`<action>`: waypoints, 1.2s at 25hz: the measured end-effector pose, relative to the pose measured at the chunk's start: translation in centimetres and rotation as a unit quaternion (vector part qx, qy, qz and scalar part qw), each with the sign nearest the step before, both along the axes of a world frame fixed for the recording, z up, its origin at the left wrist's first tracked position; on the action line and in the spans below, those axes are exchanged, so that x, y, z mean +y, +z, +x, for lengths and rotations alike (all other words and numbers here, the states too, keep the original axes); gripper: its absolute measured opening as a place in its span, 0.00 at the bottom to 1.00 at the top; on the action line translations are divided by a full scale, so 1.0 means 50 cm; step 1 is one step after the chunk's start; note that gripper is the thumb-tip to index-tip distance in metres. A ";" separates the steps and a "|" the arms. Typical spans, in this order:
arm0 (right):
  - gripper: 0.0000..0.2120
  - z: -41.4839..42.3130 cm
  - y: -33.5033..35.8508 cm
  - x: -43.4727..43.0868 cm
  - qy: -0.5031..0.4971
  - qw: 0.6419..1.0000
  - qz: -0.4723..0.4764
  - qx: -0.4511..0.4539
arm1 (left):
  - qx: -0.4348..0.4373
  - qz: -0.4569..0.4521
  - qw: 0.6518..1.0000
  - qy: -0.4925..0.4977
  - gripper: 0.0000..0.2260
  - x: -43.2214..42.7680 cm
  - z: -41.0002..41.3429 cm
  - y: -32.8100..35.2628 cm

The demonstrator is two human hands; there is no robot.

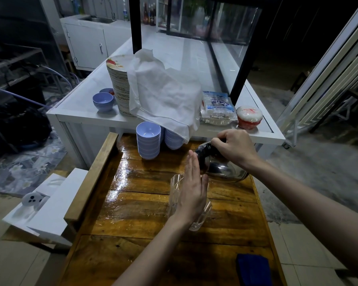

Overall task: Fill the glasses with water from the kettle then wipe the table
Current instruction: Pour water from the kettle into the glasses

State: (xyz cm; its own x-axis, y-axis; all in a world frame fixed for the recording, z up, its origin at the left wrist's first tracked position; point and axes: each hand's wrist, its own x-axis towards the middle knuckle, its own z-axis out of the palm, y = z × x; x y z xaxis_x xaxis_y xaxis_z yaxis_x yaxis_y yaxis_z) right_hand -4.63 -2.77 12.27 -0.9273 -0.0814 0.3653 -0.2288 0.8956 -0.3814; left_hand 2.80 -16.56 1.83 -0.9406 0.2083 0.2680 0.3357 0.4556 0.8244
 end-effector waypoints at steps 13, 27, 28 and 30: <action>0.23 -0.012 0.007 -0.021 0.035 0.998 0.049 0.023 | 0.001 0.023 0.999 0.031 0.28 -0.001 -0.002 -0.012; 0.22 -0.012 0.006 -0.018 0.048 0.995 0.084 0.029 | 0.000 -0.001 0.999 0.045 0.28 0.002 0.014 0.002; 0.22 -0.011 0.006 -0.018 0.047 0.995 0.082 0.028 | 0.001 0.000 0.999 0.045 0.28 0.002 0.015 0.002; 0.22 -0.010 0.005 -0.020 0.046 0.995 0.080 0.025 | 0.003 0.007 0.999 0.041 0.28 0.000 0.015 0.001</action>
State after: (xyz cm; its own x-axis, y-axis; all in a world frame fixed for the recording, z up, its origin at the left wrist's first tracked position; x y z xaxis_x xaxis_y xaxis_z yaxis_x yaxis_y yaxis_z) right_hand -5.13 -3.76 12.53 -0.8940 -0.2263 0.3868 -0.3284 0.9181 -0.2219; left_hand 3.55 -16.54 1.86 -0.9526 0.1263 0.2768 0.3032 0.4699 0.8290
